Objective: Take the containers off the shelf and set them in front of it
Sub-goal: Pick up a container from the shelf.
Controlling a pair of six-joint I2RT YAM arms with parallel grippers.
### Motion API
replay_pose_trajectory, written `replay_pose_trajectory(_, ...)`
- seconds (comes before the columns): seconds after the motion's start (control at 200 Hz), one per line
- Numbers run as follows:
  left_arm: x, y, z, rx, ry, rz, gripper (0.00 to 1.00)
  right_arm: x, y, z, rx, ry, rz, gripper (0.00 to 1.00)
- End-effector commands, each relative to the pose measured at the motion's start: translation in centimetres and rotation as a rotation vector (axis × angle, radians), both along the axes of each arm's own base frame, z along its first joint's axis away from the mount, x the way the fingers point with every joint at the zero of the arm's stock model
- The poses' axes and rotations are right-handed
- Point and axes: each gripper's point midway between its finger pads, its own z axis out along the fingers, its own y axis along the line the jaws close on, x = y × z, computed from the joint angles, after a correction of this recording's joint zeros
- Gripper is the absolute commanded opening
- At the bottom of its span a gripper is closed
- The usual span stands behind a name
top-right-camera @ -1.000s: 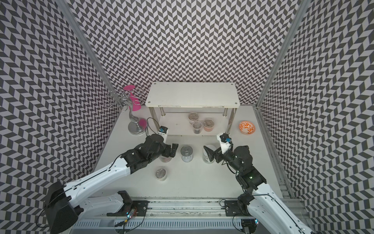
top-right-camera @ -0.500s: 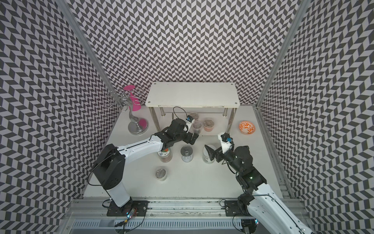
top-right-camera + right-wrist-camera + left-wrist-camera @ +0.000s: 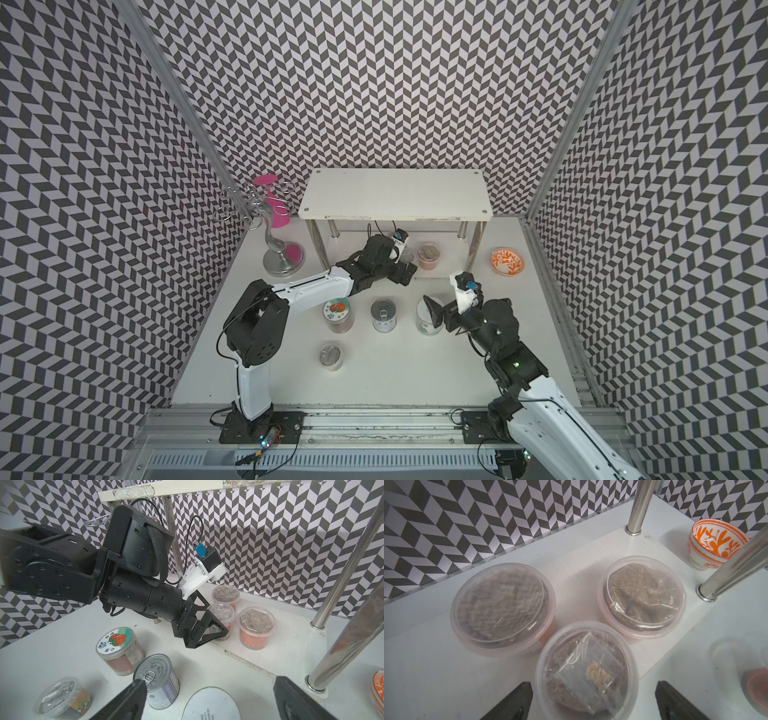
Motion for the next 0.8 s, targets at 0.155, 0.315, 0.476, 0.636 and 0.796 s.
replay_pose_trajectory(0.155,2.1,-0.1,0.5,-0.003,-0.036,0.035,0.94,0.3,-0.4,2.2,0.018,-0.061,-0.017,1.00)
replay_pose_trajectory(0.315,2.4,-0.4,-0.2,0.016,-0.021,0.029,0.90,0.4,-0.4,2.2,0.019,-0.059,-0.013,1.00)
replay_pose_trajectory(0.476,2.4,-0.5,0.1,0.010,-0.035,0.021,0.83,0.3,-0.5,2.1,0.020,-0.058,-0.014,1.00)
replay_pose_trajectory(0.636,2.1,-0.4,0.5,0.010,-0.041,0.012,0.77,0.3,-0.6,1.9,0.022,-0.053,-0.018,1.00)
replay_pose_trajectory(0.796,1.7,0.0,1.6,0.000,-0.060,0.015,0.74,0.3,-0.6,1.7,0.022,-0.050,-0.014,1.00)
